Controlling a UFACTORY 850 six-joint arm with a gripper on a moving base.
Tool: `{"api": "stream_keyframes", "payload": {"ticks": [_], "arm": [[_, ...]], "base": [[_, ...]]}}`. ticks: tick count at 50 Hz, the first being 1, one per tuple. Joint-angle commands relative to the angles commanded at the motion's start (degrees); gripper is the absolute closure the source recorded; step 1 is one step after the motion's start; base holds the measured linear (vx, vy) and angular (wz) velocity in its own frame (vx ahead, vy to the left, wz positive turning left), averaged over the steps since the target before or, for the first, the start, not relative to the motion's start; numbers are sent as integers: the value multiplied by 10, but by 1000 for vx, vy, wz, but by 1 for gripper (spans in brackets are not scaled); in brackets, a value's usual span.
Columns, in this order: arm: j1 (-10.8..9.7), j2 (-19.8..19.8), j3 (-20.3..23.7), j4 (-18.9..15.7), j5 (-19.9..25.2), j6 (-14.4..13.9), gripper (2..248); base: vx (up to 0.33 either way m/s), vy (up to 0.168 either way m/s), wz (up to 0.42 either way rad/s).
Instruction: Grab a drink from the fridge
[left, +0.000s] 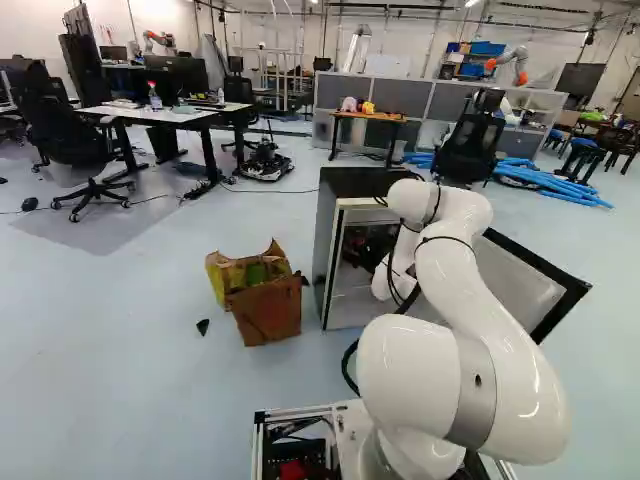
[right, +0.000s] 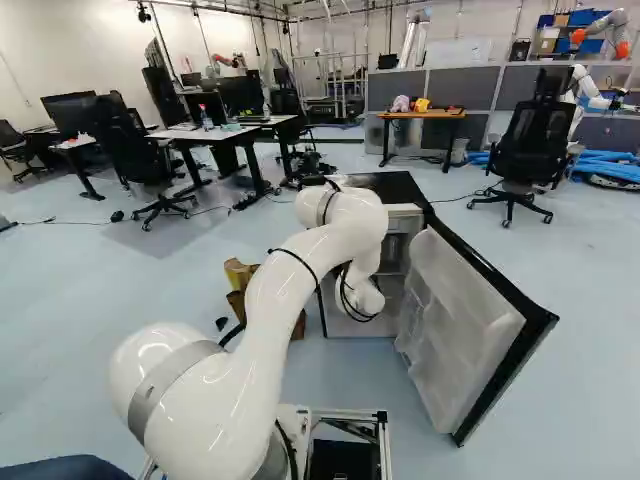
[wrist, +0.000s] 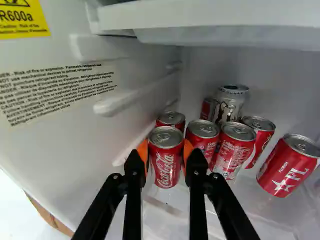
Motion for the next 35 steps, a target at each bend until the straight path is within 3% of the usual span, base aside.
{"api": "stream_keyframes", "payload": {"ticks": [35], "arm": [[0, 24, 21, 0, 0, 0, 159]], "base": [[0, 0, 0]]}}
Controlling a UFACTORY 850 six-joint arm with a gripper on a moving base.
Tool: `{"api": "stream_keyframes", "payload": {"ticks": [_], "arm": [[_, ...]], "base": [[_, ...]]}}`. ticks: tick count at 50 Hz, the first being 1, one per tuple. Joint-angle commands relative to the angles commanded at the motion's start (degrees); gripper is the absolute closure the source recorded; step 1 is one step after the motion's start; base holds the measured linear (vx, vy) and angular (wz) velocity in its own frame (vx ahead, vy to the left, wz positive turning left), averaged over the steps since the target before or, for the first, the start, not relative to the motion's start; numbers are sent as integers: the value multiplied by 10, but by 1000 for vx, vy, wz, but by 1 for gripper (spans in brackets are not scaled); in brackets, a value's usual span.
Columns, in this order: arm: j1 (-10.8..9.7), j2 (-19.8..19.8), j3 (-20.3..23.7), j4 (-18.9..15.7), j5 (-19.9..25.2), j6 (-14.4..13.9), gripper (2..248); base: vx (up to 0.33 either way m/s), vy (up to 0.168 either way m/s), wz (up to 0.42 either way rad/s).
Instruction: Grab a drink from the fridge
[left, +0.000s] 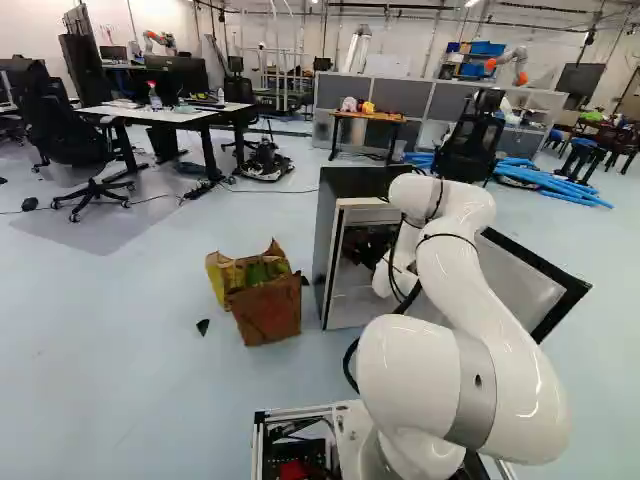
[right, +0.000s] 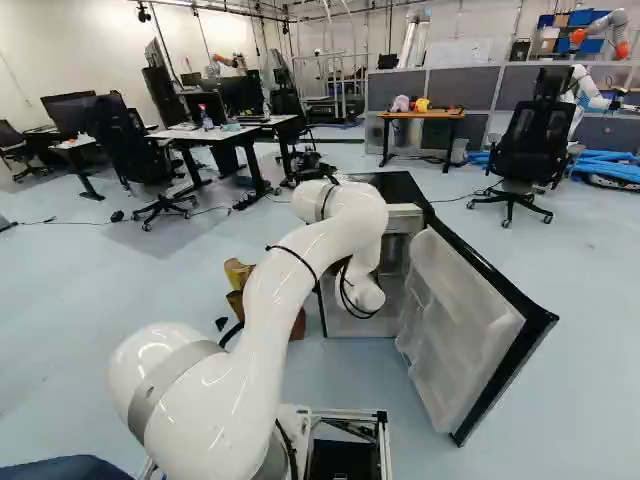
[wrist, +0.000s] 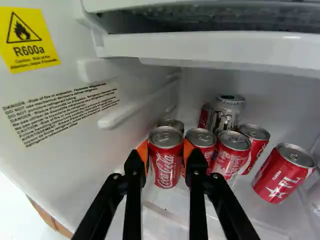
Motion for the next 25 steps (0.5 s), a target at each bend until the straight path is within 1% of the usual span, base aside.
{"api": "stream_keyframes", "payload": {"ticks": [9, 25], "arm": [[-1, 4, 9, 0, 0, 0, 159], [-6, 17, 36, 0, 0, 0, 159]], "base": [[0, 0, 0], [0, 0, 0]]}}
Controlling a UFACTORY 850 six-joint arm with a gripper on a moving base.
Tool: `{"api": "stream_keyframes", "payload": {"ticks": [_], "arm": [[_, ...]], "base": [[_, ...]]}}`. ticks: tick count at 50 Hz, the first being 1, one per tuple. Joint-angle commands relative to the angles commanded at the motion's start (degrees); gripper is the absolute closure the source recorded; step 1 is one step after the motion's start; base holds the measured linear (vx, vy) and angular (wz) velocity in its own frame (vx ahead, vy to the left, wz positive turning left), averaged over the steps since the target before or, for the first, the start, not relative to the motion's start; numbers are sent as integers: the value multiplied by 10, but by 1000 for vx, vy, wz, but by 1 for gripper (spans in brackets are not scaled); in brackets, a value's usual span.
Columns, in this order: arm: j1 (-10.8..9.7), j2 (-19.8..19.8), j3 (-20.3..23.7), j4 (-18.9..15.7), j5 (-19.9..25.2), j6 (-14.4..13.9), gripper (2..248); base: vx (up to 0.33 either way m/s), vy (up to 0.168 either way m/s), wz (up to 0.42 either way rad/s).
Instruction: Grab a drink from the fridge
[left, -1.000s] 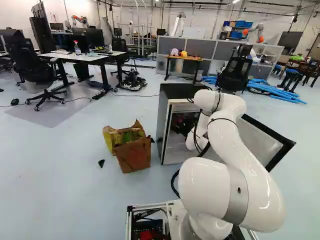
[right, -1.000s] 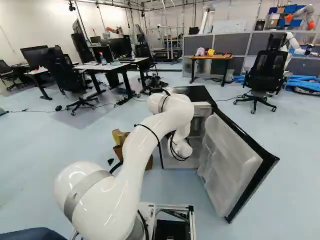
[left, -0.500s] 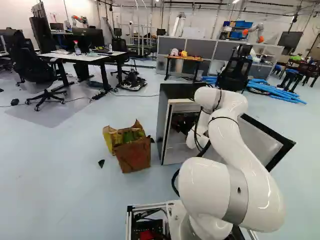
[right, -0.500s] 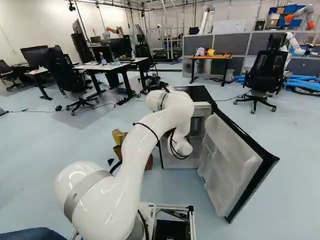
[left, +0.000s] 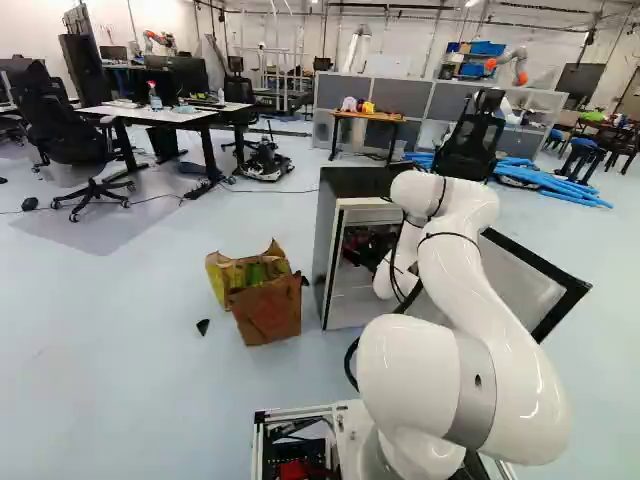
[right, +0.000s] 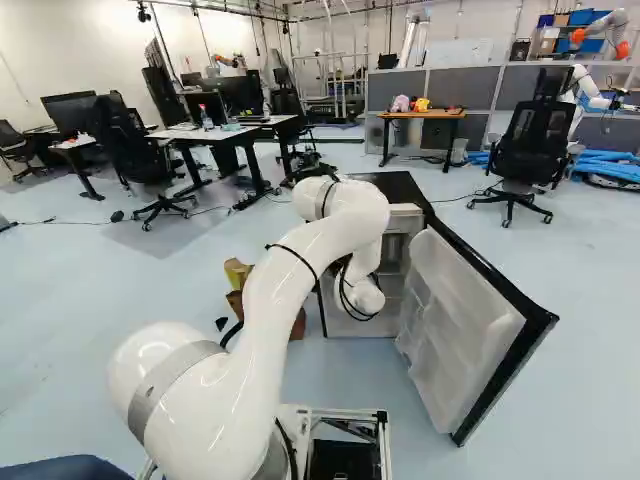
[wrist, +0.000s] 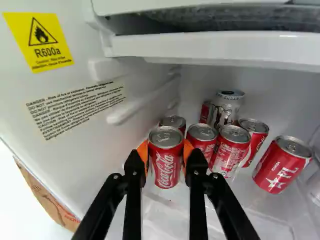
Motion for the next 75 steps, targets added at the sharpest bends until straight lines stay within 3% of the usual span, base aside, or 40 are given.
{"api": "stream_keyframes", "payload": {"ticks": [10, 34, 61, 75], "arm": [[-4, 9, 20, 14, 2, 0, 159], [-16, 39, 84, 87, 18, 0, 159], [-32, 84, 179, 178, 44, 0, 159], [-38, 129, 245, 226, 58, 0, 159]], "base": [[0, 0, 0], [0, 0, 0], [0, 0, 0], [0, 0, 0]]}}
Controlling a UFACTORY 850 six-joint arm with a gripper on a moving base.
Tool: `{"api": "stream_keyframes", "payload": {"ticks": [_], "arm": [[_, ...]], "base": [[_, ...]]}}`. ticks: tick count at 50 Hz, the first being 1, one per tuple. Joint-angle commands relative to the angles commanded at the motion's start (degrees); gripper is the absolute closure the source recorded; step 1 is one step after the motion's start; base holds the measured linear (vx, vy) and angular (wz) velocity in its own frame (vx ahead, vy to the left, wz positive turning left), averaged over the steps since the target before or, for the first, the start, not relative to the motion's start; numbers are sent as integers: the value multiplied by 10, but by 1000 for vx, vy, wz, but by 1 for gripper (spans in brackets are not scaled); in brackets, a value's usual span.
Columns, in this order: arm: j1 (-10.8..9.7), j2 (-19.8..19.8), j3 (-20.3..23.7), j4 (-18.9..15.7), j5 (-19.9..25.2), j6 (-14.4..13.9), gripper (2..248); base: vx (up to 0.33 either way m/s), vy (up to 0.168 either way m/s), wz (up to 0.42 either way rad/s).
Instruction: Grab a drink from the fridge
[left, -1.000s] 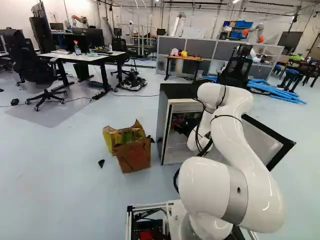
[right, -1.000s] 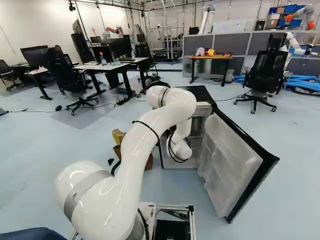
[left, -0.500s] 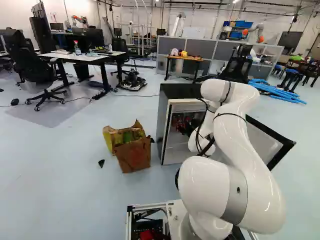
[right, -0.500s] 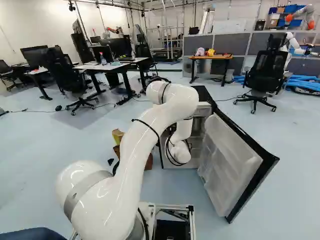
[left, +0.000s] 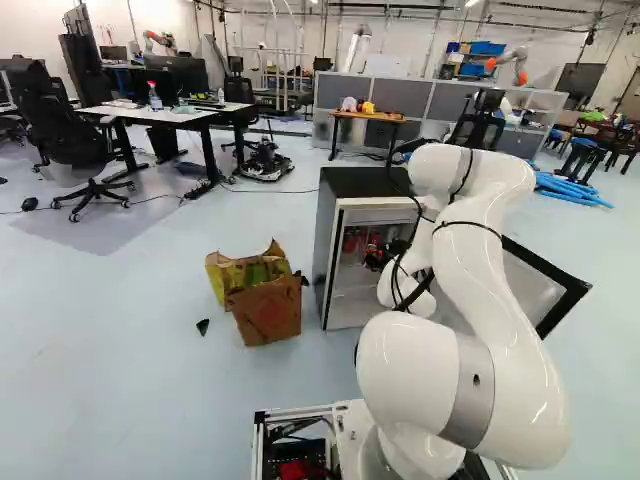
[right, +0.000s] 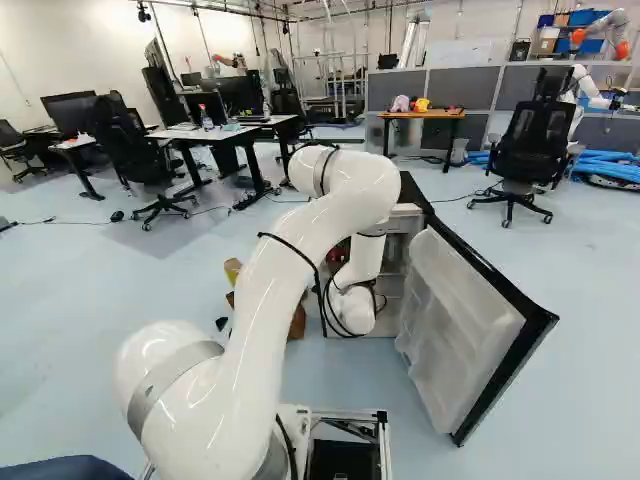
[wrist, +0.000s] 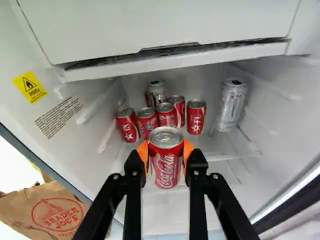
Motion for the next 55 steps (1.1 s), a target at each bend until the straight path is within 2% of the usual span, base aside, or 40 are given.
{"api": "stream_keyframes", "payload": {"ticks": [13, 26, 43, 55], "arm": [[-5, 47, 62, 46, 12, 0, 159], [-8, 90, 114, 75, 12, 0, 159], [-5, 136, 160, 84, 12, 0, 159], [-5, 161, 174, 84, 12, 0, 159]], "base": [[0, 0, 0], [0, 0, 0], [0, 0, 0], [0, 0, 0]]}}
